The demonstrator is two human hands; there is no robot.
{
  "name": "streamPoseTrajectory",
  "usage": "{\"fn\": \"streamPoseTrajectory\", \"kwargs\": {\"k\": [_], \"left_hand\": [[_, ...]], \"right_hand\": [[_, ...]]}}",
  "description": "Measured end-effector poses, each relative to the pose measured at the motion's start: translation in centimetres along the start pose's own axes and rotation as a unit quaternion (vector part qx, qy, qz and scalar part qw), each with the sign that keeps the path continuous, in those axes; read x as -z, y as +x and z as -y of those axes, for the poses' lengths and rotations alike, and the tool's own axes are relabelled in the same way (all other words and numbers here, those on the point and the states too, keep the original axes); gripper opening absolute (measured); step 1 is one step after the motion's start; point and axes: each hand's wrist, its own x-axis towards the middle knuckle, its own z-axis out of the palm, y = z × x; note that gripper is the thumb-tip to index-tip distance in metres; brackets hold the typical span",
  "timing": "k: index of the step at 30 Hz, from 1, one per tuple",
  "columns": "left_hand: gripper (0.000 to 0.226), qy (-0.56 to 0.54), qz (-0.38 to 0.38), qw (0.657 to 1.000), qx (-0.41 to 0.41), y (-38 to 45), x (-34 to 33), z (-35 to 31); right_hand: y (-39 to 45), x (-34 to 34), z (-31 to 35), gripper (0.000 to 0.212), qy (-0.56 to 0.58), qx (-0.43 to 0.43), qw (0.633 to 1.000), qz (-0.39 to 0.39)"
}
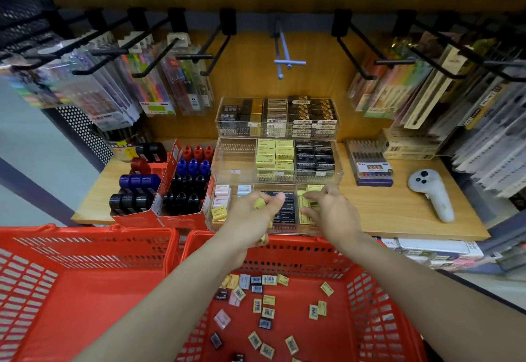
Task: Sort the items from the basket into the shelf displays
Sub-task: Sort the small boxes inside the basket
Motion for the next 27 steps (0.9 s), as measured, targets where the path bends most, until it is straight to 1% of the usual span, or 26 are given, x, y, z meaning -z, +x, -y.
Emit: {"fn": "streamPoseTrajectory", "kwargs": {"k": [4, 6, 7, 8, 10, 11, 12, 14, 16, 18, 21, 22, 24, 25, 26, 27], "left_hand": [[0.036, 0.007, 0.002, 1.0, 0.0, -0.2, -0.1, -0.1], [0.038, -0.003, 0.007, 1.0, 0.009, -0.3, -0.2, -0.3], [0.039, -0.022, 0.013, 0.999, 0.021, -0.5, -0.2, -0.4], [0.042, -0.056, 0.021, 0.997, 0.039, -0.6, -0.2, -0.6], [0.05, -0.133, 0.045, 0.987, 0.081, -0.9, -0.2, -1.0], [0.053, -0.16, 0.057, 0.981, 0.095, -1.0, -0.2, -1.2], [0.056, -0.178, 0.067, 0.977, 0.101, -1.1, -0.2, -1.3], [0.061, -0.193, 0.086, 0.973, 0.095, -1.2, -0.4, -1.2], [0.068, -0.181, 0.1, 0.975, 0.082, -1.5, -0.6, -1.2], [0.074, -0.144, 0.118, 0.98, 0.067, -1.9, -1.1, -1.2], [0.077, -0.09, 0.134, 0.986, 0.05, -2.5, -1.8, -1.4], [0.073, -0.075, 0.14, 0.986, 0.05, -2.7, -1.8, -1.4], [0.063, -0.08, 0.166, 0.981, 0.061, -2.9, -1.6, -1.4], [0.061, -0.098, 0.183, 0.976, 0.069, -2.9, -1.4, -1.3], [0.059, -0.116, 0.198, 0.971, 0.072, -2.9, -1.1, -1.3], [0.055, -0.132, 0.209, 0.966, 0.072, -2.8, -0.9, -1.3]], "right_hand": [[0.7, 0.5, 0.5, 0.045, -0.015, -0.003, 0.999, 0.039], [0.5, 1.2, 0.5, 0.05, 0.003, -0.006, 0.999, 0.048], [0.2, 1.7, 0.5, 0.049, 0.036, 0.003, 0.999, 0.036], [-0.2, 2.4, 0.7, 0.042, 0.089, 0.017, 0.996, 0.018], [-0.9, 4.4, 1.3, 0.024, 0.216, 0.051, 0.975, -0.007], [-1.4, 5.5, 1.7, 0.02, 0.269, 0.072, 0.96, 0.001], [-1.9, 6.6, 2.2, 0.022, 0.307, 0.096, 0.946, 0.021], [-2.9, 8.4, 2.9, 0.032, 0.329, 0.141, 0.931, 0.071], [-3.9, 9.2, 3.5, 0.034, 0.305, 0.159, 0.935, 0.084], [-4.7, 9.3, 3.8, 0.034, 0.287, 0.149, 0.944, 0.066], [-5.6, 8.9, 4.3, 0.038, 0.278, 0.119, 0.95, 0.081], [-5.8, 8.8, 4.3, 0.036, 0.28, 0.111, 0.95, 0.088], [-6.0, 8.7, 4.3, 0.023, 0.302, 0.098, 0.944, 0.093], [-6.0, 8.8, 4.2, 0.019, 0.34, 0.084, 0.932, 0.096], [-5.9, 8.9, 4.0, 0.018, 0.398, 0.054, 0.91, 0.103], [-5.8, 9.1, 3.8, 0.021, 0.467, 0.007, 0.878, 0.108]]}}
